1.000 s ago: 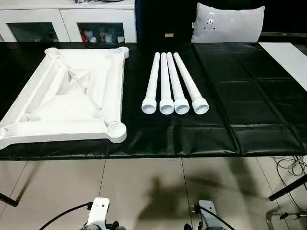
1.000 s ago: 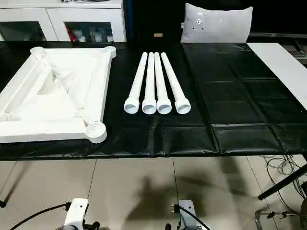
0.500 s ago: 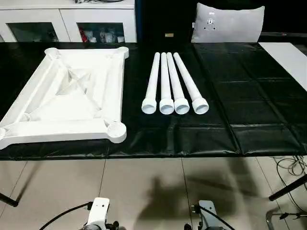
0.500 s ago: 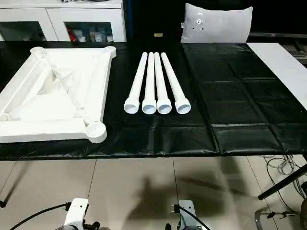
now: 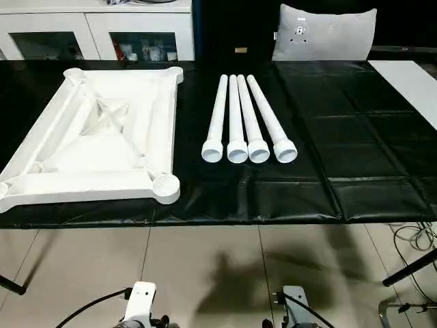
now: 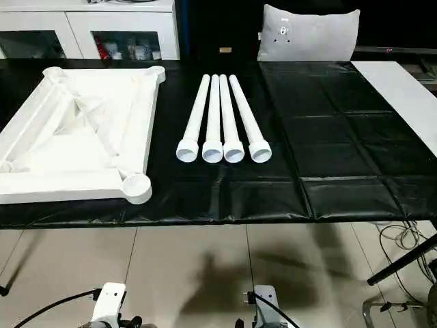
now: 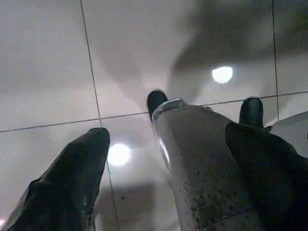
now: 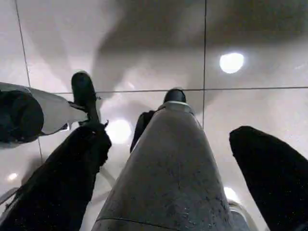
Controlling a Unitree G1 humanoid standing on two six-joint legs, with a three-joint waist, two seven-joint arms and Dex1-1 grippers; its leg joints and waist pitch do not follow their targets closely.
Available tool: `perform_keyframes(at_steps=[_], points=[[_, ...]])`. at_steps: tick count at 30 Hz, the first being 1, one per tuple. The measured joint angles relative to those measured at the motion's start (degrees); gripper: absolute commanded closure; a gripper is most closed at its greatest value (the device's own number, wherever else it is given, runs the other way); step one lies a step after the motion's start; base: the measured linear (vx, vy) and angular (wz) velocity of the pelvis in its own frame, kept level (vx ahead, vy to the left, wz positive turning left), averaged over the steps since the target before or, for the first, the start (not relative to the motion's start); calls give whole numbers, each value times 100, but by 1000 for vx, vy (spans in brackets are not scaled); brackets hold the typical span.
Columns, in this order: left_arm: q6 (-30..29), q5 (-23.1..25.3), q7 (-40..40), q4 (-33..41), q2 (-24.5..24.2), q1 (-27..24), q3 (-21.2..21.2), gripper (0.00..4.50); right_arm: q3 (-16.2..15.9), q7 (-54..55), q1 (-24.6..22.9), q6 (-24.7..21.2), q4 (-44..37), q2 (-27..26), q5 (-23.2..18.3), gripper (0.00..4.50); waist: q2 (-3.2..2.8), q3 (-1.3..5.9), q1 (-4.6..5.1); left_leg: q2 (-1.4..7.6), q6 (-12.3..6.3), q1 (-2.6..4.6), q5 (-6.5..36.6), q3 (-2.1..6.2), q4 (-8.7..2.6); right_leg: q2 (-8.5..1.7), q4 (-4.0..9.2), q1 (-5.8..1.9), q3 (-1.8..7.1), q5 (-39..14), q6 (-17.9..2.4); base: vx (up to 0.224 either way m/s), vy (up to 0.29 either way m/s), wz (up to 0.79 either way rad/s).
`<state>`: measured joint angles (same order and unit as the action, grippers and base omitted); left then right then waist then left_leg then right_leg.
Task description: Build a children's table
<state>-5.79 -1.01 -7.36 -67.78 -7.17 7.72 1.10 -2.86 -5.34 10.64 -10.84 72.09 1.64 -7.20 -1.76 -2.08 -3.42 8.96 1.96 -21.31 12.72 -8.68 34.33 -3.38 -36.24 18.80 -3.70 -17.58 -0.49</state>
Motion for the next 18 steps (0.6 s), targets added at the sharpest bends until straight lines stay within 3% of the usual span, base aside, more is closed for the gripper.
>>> perform_keyframes(at_steps=[5,6,7,8,9,10,14,18], points=[[0,0,0,0,0,0,0,8,0,0,0,0,0,0,0,0,0,0,0,0,0,0,0,0,0,0,0,0,0,0,0,0,0,0],[20,70,19,-94,64,21,45,8,6,11,8,63,32,19,28,0,-74,-20,6,0,0,-2,0,1,2,0,0,3,-1,0,0,0,0,0],[147,379,171,-486,170,303,237,8,6,52,32,350,209,121,167,0,-72,-1,-4,1,-3,-10,2,3,16,-2,15,-8,-7,10,4,0,0,0],[171,513,235,-609,231,393,327,8,6,75,80,461,265,193,248,0,-123,3,6,-1,-5,-10,4,-10,19,-11,17,-9,-2,18,10,0,0,0],[225,740,322,-770,340,450,461,8,17,147,166,706,271,367,346,0,-206,1,114,-6,-34,-15,6,-63,17,-23,35,6,36,50,36,0,0,0],[245,788,331,-798,383,447,509,8,28,186,174,804,277,382,359,0,-227,15,165,-7,-40,-9,6,-75,16,-28,32,7,38,50,36,0,0,0],[377,850,366,-832,398,458,529,8,118,217,176,1095,314,361,357,0,-210,7,311,35,-36,3,4,-84,7,-2,19,16,34,48,33,0,0,0],[544,762,379,-871,451,457,428,8,110,98,289,1484,300,332,425,0,-207,0,327,48,-30,-7,-7,-111,13,-2,19,23,33,49,31,0,0,0]])
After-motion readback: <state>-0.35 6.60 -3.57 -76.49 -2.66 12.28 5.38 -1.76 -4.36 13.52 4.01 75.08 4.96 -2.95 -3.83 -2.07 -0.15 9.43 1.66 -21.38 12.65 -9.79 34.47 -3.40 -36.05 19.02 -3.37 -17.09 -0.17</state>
